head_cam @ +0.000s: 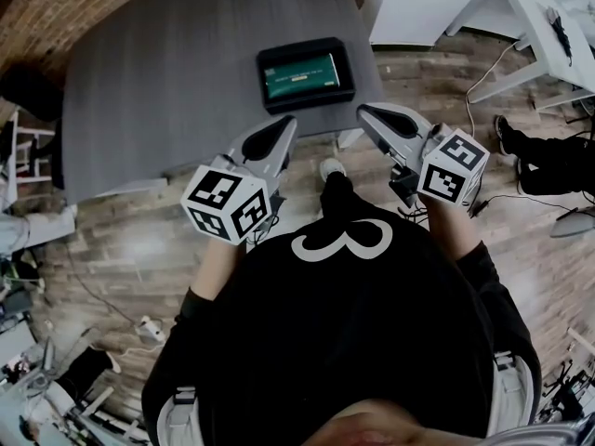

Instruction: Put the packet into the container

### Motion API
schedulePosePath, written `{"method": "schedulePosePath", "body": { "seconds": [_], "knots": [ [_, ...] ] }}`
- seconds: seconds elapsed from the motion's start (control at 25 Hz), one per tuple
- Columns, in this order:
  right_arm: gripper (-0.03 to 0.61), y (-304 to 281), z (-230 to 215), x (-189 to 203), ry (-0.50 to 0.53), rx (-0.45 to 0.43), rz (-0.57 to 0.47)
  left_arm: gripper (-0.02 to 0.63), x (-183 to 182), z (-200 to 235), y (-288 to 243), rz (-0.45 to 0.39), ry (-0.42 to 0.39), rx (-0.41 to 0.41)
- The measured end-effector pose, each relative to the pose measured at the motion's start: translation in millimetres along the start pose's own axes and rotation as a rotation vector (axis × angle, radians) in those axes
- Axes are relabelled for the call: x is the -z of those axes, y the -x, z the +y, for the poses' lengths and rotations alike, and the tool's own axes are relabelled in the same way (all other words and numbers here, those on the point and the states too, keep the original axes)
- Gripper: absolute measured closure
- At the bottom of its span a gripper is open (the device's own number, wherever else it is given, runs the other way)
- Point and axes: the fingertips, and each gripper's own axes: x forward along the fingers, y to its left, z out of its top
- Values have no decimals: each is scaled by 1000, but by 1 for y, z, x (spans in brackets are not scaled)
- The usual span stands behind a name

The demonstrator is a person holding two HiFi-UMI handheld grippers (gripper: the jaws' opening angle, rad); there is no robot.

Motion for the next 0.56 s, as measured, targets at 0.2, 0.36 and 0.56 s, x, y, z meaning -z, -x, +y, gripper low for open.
{"method": "schedulePosePath", "body": {
  "seconds": [0.2, 0.36, 0.56],
  "knots": [
    [578, 3, -4, 1, 0, 2, 7, 601, 2, -3, -5, 12, -2, 1],
    [578, 3, -5, 0, 0, 2, 9, 601, 3, -6, -8, 29, -30, -7],
    [578, 5, -3, 0, 1, -5, 10, 601, 3, -14, -9, 47, -88, -7]
  ]
}}
